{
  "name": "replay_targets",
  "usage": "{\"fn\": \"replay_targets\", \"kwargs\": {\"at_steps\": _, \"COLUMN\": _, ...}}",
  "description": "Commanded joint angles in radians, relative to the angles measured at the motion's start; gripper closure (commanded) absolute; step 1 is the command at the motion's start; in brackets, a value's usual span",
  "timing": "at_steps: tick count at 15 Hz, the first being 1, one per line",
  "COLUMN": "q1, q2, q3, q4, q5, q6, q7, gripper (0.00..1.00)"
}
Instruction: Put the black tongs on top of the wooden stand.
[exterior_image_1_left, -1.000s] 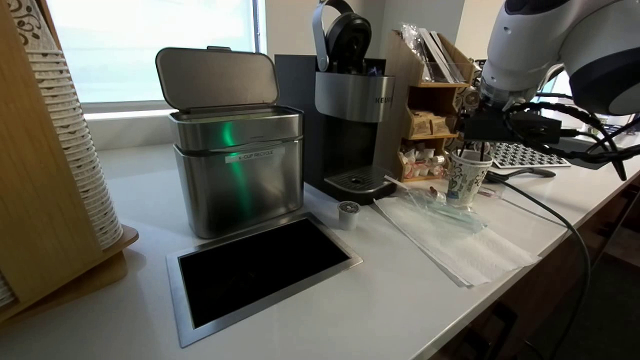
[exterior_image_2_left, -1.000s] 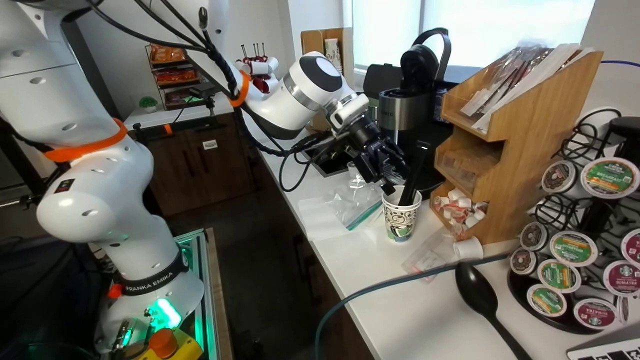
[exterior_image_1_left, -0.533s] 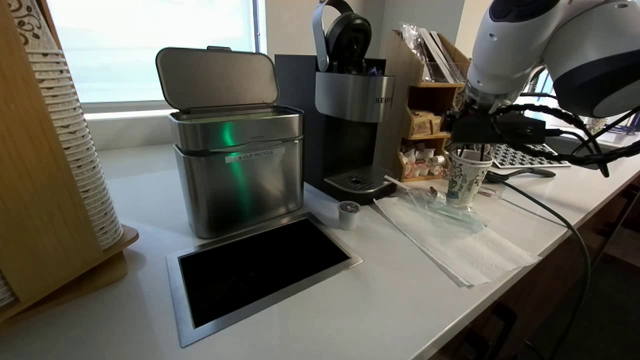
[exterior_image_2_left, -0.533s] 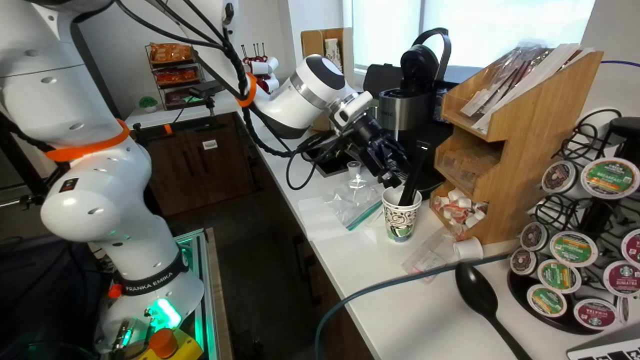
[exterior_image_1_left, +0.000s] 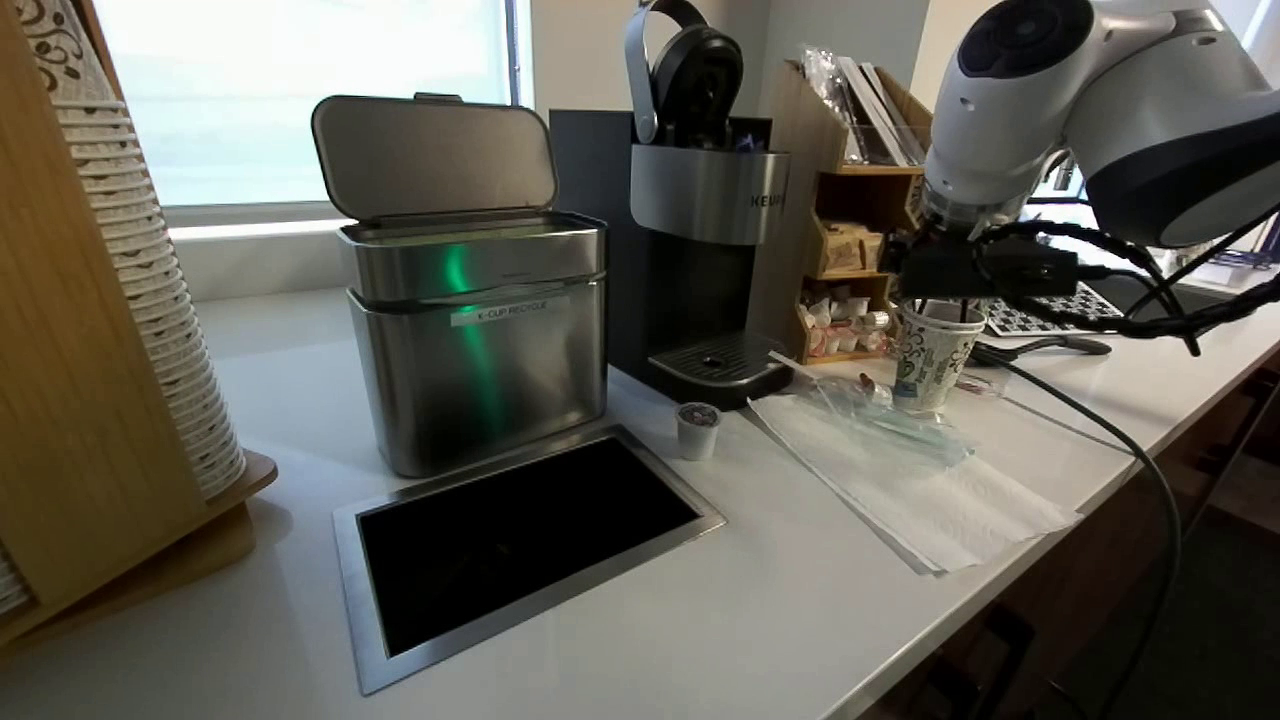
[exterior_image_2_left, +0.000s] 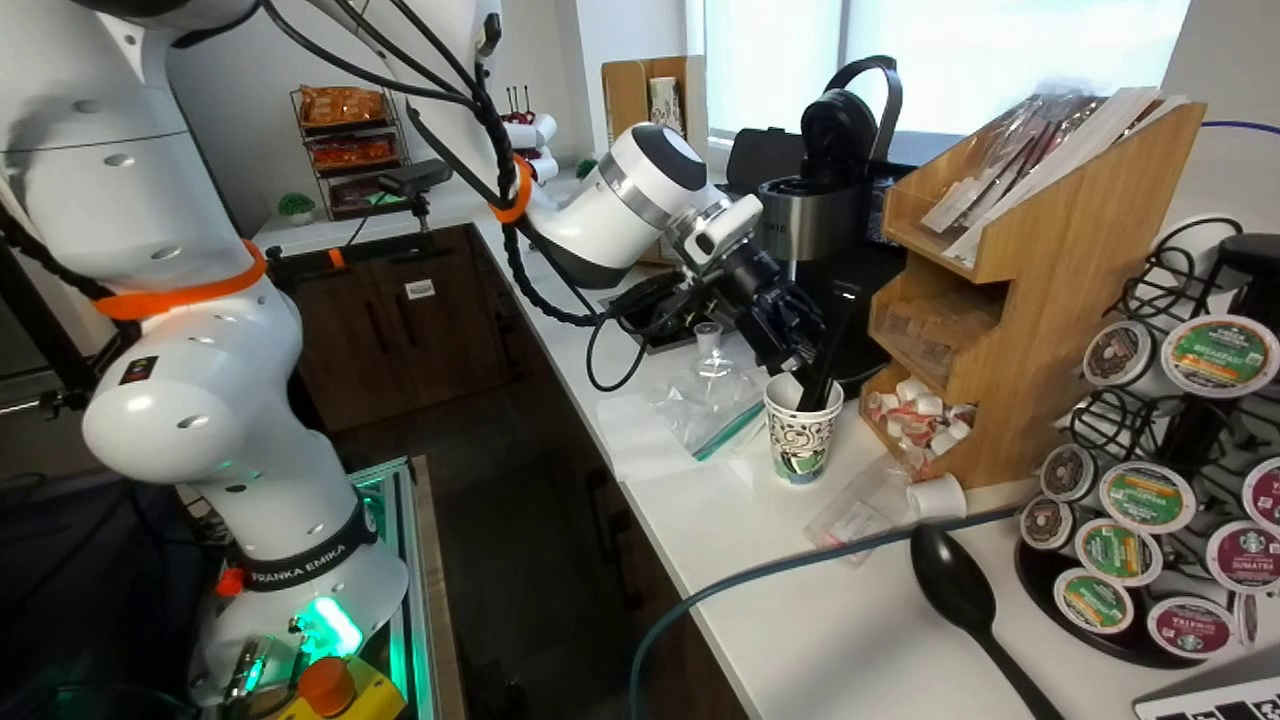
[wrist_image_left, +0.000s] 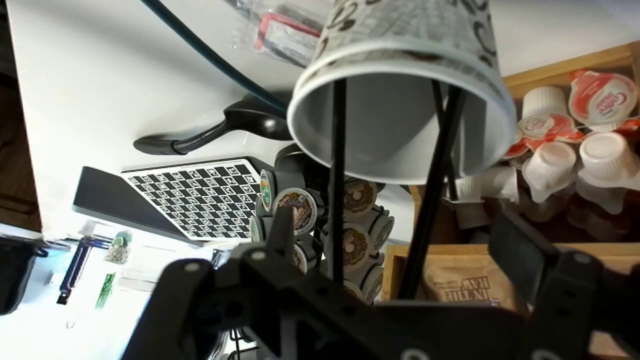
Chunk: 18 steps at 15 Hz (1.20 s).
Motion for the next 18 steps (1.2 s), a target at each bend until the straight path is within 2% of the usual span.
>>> {"fn": "replay_targets", "kwargs": {"at_steps": 1, "q1": 0.022, "q2": 0.050, "q3": -0.013, "q4": 0.043, "q5": -0.036, "q6": -0.001, "q7": 0.007, "gripper": 0.07}}
{"fn": "replay_targets", "kwargs": {"at_steps": 2, "q1": 0.023, "q2": 0.058, "q3": -0.014, "q4": 0.050, "q5": -0.039, "q6": 0.000, "q7": 0.006, "gripper": 0.27}}
{"fn": "replay_targets", "kwargs": {"at_steps": 8, "q1": 0.029, "q2": 0.072, "q3": -0.015, "q4": 0.072, "q5": -0.050, "q6": -0.006, "q7": 0.009, "gripper": 0.75}}
{"fn": "replay_targets", "kwargs": {"at_steps": 11, "q1": 0.031, "q2": 0.049, "q3": -0.015, "q4": 0.054, "q5": -0.062, "q6": -0.011, "q7": 0.029, "gripper": 0.93}}
{"fn": "replay_targets", "kwargs": {"at_steps": 14, "q1": 0.035, "q2": 0.015, "q3": -0.014, "q4": 0.028, "q5": -0.089, "q6": -0.011, "q7": 0.051, "gripper": 0.96}}
{"fn": "replay_targets", "kwargs": {"at_steps": 18, "q1": 0.043, "q2": -0.075, "q3": -0.007, "q4": -0.007, "q5": -0.090, "q6": -0.020, "q7": 0.055, "gripper": 0.94}}
